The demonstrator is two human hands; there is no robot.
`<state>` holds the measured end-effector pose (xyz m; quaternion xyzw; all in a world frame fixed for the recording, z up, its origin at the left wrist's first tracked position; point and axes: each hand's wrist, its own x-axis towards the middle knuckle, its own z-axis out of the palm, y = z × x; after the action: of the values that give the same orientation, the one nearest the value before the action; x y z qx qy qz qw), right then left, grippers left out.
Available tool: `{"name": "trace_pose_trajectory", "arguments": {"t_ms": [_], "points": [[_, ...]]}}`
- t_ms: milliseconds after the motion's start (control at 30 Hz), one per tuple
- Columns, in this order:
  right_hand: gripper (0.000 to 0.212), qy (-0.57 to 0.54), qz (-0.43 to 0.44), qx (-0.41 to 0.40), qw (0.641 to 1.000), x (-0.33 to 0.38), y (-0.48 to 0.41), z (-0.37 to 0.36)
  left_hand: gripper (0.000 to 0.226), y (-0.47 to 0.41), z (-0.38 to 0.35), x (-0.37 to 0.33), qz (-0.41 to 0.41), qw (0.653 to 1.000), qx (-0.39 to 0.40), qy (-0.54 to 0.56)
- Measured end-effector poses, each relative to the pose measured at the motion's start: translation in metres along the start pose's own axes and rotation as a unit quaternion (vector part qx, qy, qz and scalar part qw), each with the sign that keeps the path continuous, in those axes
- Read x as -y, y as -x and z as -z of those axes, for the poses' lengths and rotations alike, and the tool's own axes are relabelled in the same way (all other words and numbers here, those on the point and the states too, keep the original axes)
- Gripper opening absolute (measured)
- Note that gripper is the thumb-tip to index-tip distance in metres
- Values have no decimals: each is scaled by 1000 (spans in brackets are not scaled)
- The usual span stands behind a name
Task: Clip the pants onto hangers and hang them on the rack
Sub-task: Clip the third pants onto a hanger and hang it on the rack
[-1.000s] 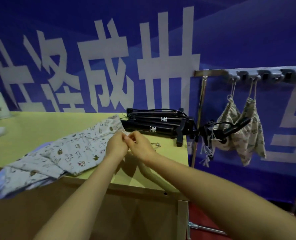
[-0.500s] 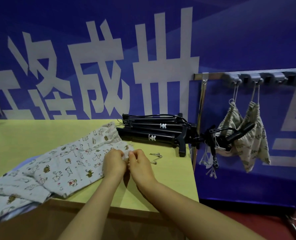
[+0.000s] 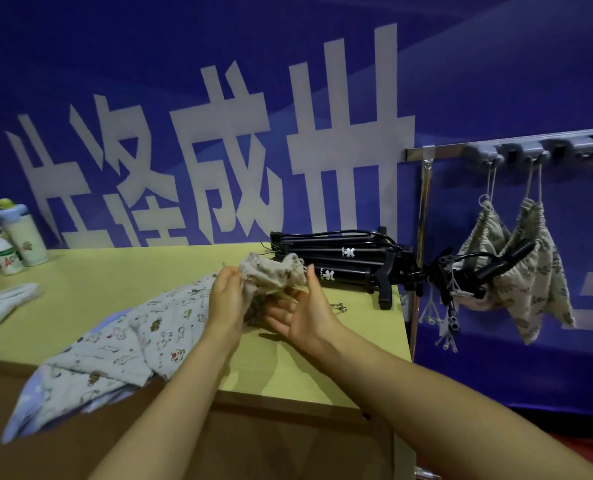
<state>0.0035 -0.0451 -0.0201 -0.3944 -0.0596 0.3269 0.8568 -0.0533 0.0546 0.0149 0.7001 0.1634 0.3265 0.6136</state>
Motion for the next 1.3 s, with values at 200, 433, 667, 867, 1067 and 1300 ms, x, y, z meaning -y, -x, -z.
{"name": "trace_pose_trajectory", "arguments": {"t_ms": [200,433,667,867,1067,1300], "points": [[51,-51,-9,19,999,22,7,-28,29,19,4,-19,7,998,63,21],[35,-30,37,103,994,43,36,-50,33,26,-6,-50,-142,976,-24,-162],[28,69,170,58,981,89,99,-64,39,57,-50,-119,-234,957,-40,-164],[36,126,274,46,952,158,195,-37,37,113,-108,-196,-231,971,61,-20],[17,277,302,-99,907,195,210,26,34,122,-154,-181,10,977,204,-65],[25,335,194,-302,871,194,198,134,19,114,-156,-102,209,953,212,65]]}}
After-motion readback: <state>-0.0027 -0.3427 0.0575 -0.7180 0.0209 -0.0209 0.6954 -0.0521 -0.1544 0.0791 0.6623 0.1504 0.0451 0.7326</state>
